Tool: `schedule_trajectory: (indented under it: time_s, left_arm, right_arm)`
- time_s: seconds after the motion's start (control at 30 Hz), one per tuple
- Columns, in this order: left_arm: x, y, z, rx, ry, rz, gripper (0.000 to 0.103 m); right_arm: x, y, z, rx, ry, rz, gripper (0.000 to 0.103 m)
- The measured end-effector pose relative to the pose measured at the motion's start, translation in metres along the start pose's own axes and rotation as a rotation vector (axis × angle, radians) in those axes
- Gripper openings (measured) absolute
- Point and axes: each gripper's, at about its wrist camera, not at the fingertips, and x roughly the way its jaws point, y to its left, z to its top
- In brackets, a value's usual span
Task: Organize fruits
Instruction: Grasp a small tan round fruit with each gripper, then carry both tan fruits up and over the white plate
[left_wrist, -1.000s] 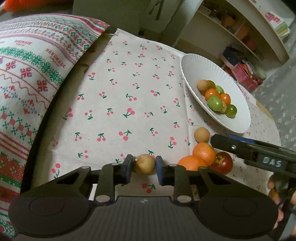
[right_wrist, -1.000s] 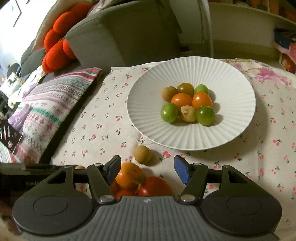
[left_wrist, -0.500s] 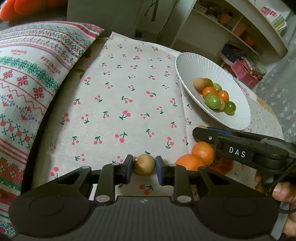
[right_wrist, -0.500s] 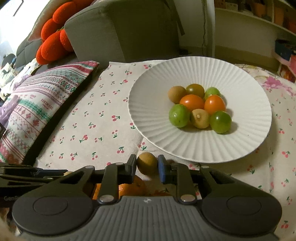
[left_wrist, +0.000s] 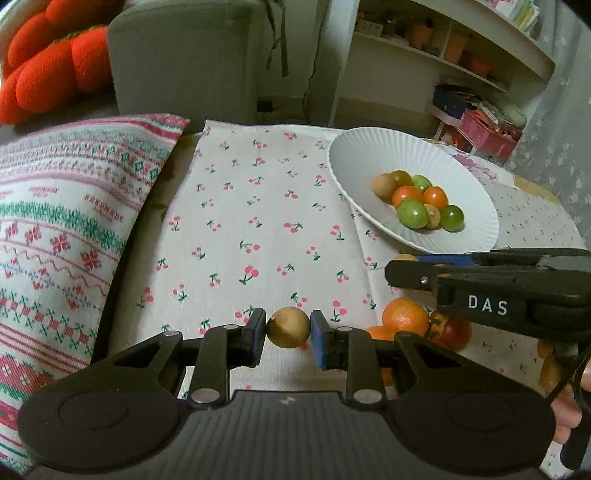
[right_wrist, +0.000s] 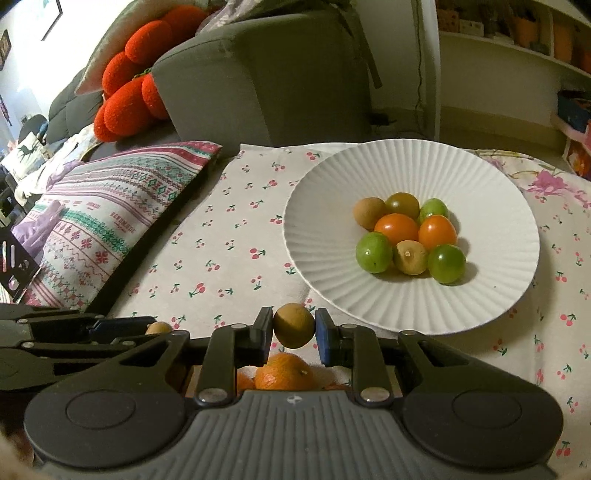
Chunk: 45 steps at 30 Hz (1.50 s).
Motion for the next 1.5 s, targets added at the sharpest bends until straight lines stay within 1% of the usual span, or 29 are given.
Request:
schedule_trajectory:
  time_s: [0.4, 0.57, 0.83, 1.23, 1.4, 1.5]
  left_arm:
    - [-0.007, -0.010, 0.002, 0.060, -0.046, 0.020, 0.024]
    - [-0.008, -0.012, 0.003, 0.070, -0.058, 0.026, 0.024]
    - [-0.010, -0.018, 0.007, 0.092, -0.087, 0.045, 0.024]
    - [-0.015, -0.025, 0.018, 0.101, -0.123, 0.030, 0.024]
    - [-0.017, -0.021, 0.026, 0.070, -0.133, 0.006, 0.024]
    - [-0.016, -0.022, 0.029, 0.059, -0.134, -0.006, 0.024]
  right_arm:
    - [-0.015, 0.007, 0.002, 0.002, -0.040, 0.038, 0.022]
    - [-0.022, 0.007, 0.003, -0.004, -0.064, 0.035, 0.022]
    - [-0.027, 0.008, 0.005, -0.004, -0.077, 0.034, 0.022]
    - [-0.034, 0.001, 0.008, 0.026, -0.100, 0.038, 0.022]
    - [-0.044, -0.011, 0.014, 0.055, -0.130, 0.036, 0.022]
    - [-0.053, -0.024, 0.020, 0.077, -0.165, 0.018, 0.022]
